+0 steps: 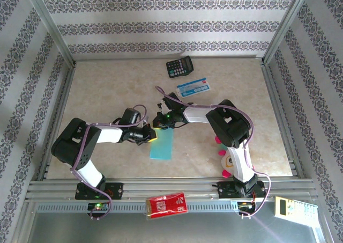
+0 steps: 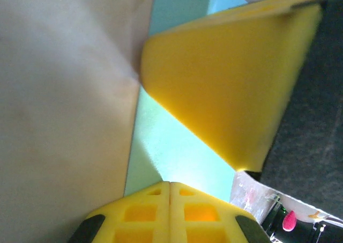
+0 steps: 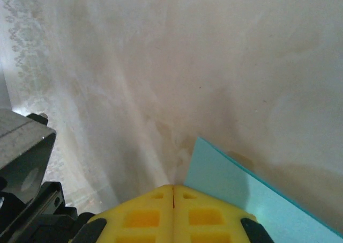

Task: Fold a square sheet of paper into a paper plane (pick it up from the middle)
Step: First fold the square sheet of paper in half at the center of the table.

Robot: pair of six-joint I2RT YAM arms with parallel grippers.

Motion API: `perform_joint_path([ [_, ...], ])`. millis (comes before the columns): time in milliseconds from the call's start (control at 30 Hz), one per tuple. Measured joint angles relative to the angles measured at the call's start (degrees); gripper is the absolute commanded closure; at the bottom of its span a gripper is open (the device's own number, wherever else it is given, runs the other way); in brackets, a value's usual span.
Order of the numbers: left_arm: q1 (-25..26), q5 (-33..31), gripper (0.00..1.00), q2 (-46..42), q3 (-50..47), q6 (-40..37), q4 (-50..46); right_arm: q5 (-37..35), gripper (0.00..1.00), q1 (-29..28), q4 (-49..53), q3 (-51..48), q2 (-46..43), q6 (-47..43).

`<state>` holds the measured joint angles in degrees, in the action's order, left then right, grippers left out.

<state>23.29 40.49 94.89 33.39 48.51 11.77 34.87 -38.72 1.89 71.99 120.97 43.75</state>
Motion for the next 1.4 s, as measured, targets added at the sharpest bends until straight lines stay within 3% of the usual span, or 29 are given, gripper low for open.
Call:
perform_joint_path([
  [633, 3.32, -0.2, 0.99, -5.29, -9.79, 4.59, 9.84, -0.7, 1.0, -0.04, -0.15, -0.15, 0.0, 1.33],
  [1400, 7.56, -0.57, 1.0, -11.47, -13.09, 5.6, 3.82, -0.96, 1.0, -0.07, 0.46, 0.15, 0.0, 1.31],
])
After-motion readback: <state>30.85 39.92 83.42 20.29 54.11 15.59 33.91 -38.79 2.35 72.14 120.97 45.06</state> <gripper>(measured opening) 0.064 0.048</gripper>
